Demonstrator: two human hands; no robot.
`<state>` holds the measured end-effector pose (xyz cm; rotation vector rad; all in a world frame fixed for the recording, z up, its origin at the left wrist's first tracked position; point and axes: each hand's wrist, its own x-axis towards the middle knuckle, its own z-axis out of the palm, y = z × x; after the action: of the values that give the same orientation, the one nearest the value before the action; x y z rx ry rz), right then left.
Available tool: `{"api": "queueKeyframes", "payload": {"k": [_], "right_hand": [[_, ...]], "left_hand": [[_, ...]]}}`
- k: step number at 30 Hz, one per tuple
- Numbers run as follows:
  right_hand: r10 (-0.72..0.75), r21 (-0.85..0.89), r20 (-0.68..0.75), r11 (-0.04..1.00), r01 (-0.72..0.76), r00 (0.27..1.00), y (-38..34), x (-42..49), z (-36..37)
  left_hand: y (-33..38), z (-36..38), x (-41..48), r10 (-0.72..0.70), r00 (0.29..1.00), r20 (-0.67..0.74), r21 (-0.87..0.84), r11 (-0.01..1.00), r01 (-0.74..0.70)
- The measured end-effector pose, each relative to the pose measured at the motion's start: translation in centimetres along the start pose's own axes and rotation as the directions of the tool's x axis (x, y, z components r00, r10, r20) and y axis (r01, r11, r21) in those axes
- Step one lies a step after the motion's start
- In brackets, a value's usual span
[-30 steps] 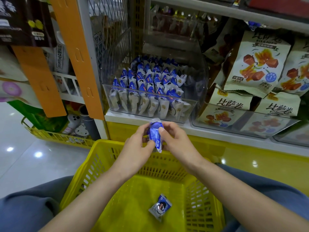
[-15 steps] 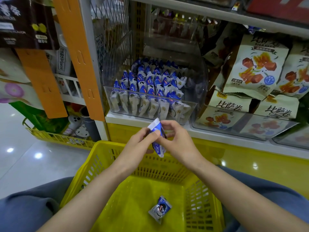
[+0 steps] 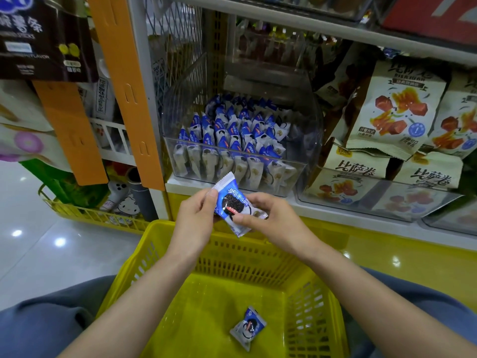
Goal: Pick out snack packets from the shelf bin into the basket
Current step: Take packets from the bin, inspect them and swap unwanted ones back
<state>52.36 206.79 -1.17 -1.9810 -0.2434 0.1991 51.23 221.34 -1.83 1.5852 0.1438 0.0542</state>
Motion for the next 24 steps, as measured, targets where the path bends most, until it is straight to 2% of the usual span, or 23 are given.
{"api": "queueKeyframes", "payload": {"k": [1,2,4,5,6,8,9,11,13,15,18,21,24], "right_hand": [[-0.016,-0.029,-0.013,0.999,0.016,1.0,-0.2,-0.1,-0.1],[-0.059,-0.131,-0.031,0.99,0.054,0.998,-0.3,-0.3,-0.1],[-0.173,-0.402,-0.025,0.903,0.149,0.985,-0.4,-0.6,0.0],[-0.214,-0.44,-0.029,0.88,0.18,0.976,-0.4,-0.7,0.1],[-0.223,-0.402,-0.052,0.897,0.184,0.973,-0.3,-0.7,0.2],[-0.144,-0.104,-0.113,0.986,0.132,0.983,-0.7,-0.5,0.6],[-0.089,0.075,-0.12,0.992,0.098,0.989,-0.9,-0.4,0.7],[-0.015,0.314,-0.104,0.948,0.048,0.994,-1.0,-0.1,0.7],[-0.018,0.364,-0.086,0.93,0.048,0.996,-1.2,0.0,0.6],[-0.055,0.308,-0.103,0.948,0.084,0.993,-1.6,-0.2,0.7],[-0.197,0.06,-0.132,0.977,0.206,0.972,-2.6,-0.2,0.6],[-0.324,-0.1,-0.133,0.945,0.312,0.937,-4.7,1.3,0.0],[-0.413,-0.236,-0.199,0.9,0.366,0.888,-7.0,5.1,-1.3]], "left_hand": [[0.1,0.0,0.0,0.004,1.0,-0.019,-0.003,1.0,-0.004],[0.2,0.0,0.0,-0.001,0.999,-0.033,-0.003,1.0,0.001],[0.3,0.0,0.0,-0.03,0.998,-0.051,-0.019,0.999,0.029],[0.4,-0.1,0.1,-0.048,0.997,-0.062,-0.045,0.998,0.045],[0.6,-0.1,0.2,-0.073,0.995,-0.064,-0.093,0.993,0.067],[1.0,-0.2,0.2,-0.132,0.991,-0.021,-0.234,0.964,0.123],[1.1,-0.2,0.1,-0.144,0.989,0.027,-0.27,0.952,0.146],[1.3,-0.1,-0.2,-0.132,0.984,0.118,-0.207,0.966,0.155],[1.4,-0.2,-0.3,-0.105,0.986,0.132,-0.145,0.982,0.124],[1.6,-0.6,-0.1,-0.085,0.989,0.121,-0.126,0.987,0.101],[2.3,-1.7,0.6,-0.034,0.99,0.137,-0.093,0.995,0.047],[3.6,-3.4,1.8,0.038,0.996,0.084,-0.081,0.996,-0.031],[4.8,-5.3,3.1,0.066,0.998,-0.019,-0.118,0.991,-0.068]]}}
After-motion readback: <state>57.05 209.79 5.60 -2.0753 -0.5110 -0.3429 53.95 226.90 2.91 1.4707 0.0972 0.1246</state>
